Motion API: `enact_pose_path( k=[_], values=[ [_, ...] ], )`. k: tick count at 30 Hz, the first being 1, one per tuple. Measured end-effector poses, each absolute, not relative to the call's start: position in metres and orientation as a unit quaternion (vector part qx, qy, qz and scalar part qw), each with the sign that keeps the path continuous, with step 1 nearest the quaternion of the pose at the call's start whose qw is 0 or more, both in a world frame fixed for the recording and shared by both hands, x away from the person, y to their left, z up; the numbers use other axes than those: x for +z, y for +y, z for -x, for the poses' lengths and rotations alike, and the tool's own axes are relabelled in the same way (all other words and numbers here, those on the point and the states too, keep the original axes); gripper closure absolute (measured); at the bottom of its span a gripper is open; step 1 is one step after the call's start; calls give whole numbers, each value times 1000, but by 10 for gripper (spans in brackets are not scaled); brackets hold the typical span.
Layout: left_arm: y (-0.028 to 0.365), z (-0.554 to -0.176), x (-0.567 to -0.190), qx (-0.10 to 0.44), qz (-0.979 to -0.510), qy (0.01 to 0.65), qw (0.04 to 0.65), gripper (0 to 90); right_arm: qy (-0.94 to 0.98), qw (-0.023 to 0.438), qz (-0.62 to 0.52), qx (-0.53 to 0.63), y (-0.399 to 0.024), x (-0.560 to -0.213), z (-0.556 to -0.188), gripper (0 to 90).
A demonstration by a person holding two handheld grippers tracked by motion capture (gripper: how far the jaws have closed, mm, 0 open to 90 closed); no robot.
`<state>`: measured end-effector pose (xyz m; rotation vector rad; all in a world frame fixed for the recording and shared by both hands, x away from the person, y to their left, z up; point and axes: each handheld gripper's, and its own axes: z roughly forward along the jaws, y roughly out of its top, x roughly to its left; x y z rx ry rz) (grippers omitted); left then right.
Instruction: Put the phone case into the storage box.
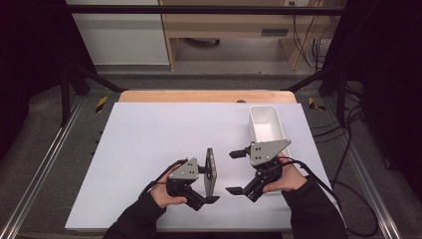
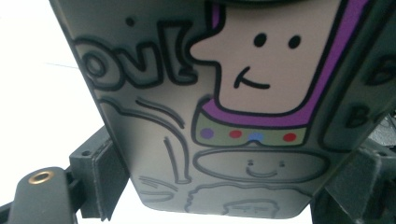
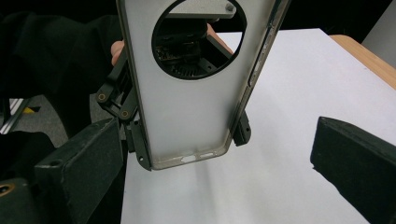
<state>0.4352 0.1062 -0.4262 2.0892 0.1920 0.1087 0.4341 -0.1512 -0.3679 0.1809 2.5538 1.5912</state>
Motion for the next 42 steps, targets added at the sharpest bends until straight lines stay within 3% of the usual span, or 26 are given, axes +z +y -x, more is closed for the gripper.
enact_pose_path(
  k=[17,42],
  values=[
    [109,-437,-422,32,-844,78,530,113,841,54,-40,537,-134,-360,-434,39],
    [103,-436,-428,20,-859,54,508,114,839,28,-25,544,-117,-362,-442,63]
  ],
)
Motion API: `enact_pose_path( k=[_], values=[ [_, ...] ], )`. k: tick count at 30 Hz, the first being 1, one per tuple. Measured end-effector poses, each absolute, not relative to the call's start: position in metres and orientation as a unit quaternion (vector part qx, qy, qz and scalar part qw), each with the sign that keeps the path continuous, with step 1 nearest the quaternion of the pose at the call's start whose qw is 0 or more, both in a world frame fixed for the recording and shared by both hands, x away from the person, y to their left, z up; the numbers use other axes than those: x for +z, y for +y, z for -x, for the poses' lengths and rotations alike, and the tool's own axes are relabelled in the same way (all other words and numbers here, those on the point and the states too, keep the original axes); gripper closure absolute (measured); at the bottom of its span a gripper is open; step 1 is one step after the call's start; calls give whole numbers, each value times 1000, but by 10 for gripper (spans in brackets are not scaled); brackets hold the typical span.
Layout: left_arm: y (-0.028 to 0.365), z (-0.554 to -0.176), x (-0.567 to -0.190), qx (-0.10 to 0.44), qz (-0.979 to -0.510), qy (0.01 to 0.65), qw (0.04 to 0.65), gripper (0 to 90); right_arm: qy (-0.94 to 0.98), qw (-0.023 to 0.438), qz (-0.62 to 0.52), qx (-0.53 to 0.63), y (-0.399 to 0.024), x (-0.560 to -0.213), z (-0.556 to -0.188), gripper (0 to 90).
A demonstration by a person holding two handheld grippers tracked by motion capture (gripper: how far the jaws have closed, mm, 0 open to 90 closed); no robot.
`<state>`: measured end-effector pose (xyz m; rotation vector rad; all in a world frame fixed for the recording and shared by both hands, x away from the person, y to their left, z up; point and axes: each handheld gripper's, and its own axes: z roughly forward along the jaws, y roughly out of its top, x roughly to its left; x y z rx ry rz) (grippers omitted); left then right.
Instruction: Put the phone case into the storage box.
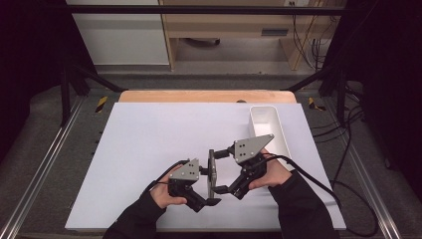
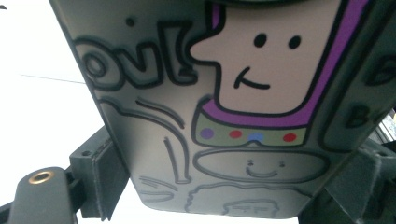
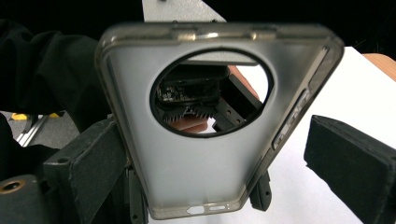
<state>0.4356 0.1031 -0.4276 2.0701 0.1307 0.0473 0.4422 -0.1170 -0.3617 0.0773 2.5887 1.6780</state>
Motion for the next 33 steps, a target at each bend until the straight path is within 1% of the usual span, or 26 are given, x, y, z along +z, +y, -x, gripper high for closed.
enact_pose_path(
  k=[13,19,33],
  values=[
    [99,-433,-432,20,-870,34,492,114,838,11,-11,545,-114,-365,-441,75],
    [99,-433,-433,22,-874,29,485,114,840,8,-3,543,-114,-366,-440,109],
    [100,-433,-433,18,-877,35,479,110,843,5,-9,537,-114,-367,-441,118]
  ],
)
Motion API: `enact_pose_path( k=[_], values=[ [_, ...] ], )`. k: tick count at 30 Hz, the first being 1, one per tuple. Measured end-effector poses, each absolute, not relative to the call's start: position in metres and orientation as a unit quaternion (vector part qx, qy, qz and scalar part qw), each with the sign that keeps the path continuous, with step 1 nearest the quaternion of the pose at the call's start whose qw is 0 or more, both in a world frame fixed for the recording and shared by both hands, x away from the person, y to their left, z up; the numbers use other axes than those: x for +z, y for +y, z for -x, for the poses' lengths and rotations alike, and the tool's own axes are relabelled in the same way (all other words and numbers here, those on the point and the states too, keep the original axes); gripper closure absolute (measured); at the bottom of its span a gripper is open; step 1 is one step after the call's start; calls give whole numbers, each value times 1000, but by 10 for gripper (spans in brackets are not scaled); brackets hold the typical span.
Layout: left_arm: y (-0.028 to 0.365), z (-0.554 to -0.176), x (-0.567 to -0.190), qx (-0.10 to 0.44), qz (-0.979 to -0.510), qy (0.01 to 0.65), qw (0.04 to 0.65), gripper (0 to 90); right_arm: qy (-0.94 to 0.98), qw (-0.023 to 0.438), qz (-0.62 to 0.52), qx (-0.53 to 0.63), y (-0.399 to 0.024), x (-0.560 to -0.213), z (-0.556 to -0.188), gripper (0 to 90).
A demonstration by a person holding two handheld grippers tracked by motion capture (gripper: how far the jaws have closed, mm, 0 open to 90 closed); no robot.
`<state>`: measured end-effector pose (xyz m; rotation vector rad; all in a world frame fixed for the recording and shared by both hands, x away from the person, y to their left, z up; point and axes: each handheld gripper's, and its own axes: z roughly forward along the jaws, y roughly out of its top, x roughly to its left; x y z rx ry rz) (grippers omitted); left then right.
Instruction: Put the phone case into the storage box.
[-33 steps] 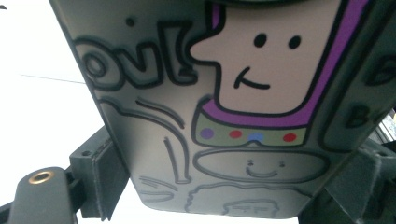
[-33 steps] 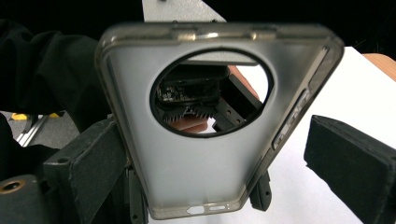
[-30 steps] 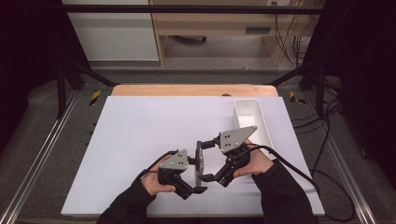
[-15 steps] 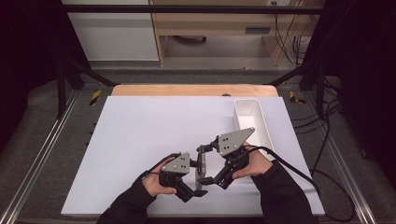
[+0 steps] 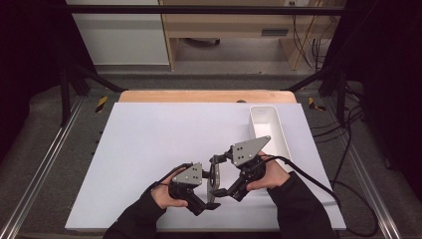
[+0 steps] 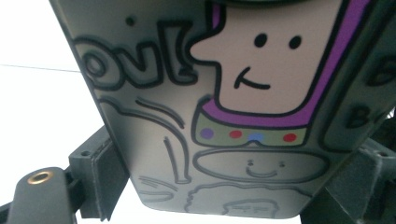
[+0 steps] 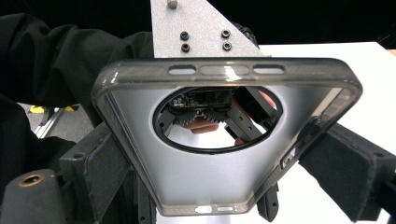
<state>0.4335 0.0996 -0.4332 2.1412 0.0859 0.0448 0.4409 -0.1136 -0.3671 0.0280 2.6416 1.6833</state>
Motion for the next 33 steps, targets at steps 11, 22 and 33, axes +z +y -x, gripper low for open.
enact_pose_path(
  k=[11,22,33],
  values=[
    [104,-434,-430,19,-872,57,487,72,841,11,-22,540,-116,-364,-443,120],
    [118,-436,-424,38,-865,81,493,39,843,34,-41,536,-122,-359,-445,119],
    [146,-439,-416,74,-841,138,518,16,833,71,-102,540,-133,-351,-451,118]
  ],
)
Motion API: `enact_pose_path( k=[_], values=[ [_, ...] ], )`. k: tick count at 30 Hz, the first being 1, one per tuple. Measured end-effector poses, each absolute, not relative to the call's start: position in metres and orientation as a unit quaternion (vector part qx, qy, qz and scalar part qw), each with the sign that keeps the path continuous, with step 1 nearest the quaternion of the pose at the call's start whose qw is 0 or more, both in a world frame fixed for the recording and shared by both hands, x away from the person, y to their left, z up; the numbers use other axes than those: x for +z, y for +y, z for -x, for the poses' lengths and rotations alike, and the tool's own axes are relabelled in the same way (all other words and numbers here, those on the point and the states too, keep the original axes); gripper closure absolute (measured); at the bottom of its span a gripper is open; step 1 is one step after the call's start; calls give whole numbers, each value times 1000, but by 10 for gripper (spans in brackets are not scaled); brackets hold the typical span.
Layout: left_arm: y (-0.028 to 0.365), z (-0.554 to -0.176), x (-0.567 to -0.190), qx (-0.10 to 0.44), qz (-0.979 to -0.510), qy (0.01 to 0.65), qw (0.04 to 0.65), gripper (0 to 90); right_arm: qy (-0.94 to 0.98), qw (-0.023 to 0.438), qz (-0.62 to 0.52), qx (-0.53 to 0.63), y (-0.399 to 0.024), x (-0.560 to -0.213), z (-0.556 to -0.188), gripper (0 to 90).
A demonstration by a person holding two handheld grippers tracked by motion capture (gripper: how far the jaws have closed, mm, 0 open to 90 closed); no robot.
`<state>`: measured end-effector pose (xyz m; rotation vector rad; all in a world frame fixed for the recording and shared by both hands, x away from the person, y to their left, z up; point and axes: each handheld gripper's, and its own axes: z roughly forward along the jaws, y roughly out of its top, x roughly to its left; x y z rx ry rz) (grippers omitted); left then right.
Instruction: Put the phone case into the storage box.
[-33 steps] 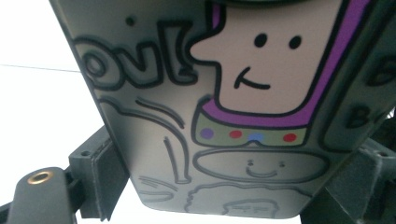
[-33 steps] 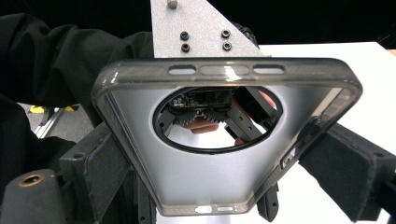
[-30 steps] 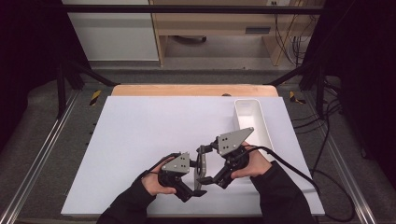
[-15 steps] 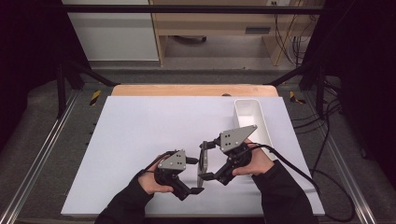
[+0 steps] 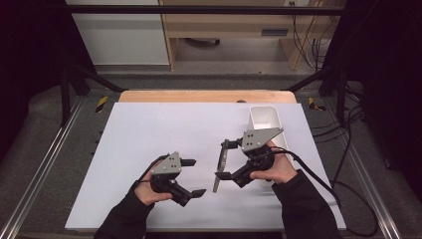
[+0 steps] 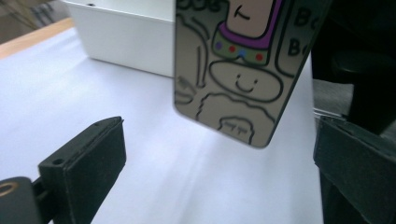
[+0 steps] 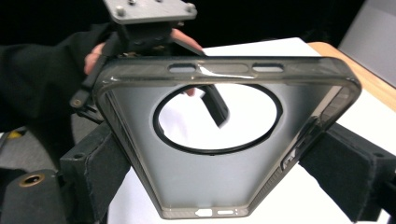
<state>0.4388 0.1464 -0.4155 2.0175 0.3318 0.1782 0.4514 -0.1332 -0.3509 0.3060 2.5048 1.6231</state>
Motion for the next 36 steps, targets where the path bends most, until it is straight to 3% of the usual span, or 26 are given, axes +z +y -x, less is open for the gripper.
enact_pose_path(
  k=[23,36],
  values=[
    [238,-434,-425,186,-774,292,530,0,807,152,-199,536,-161,-337,-451,118],
    [266,-430,-432,212,-755,326,528,0,792,174,-219,542,-171,-331,-448,118]
  ],
)
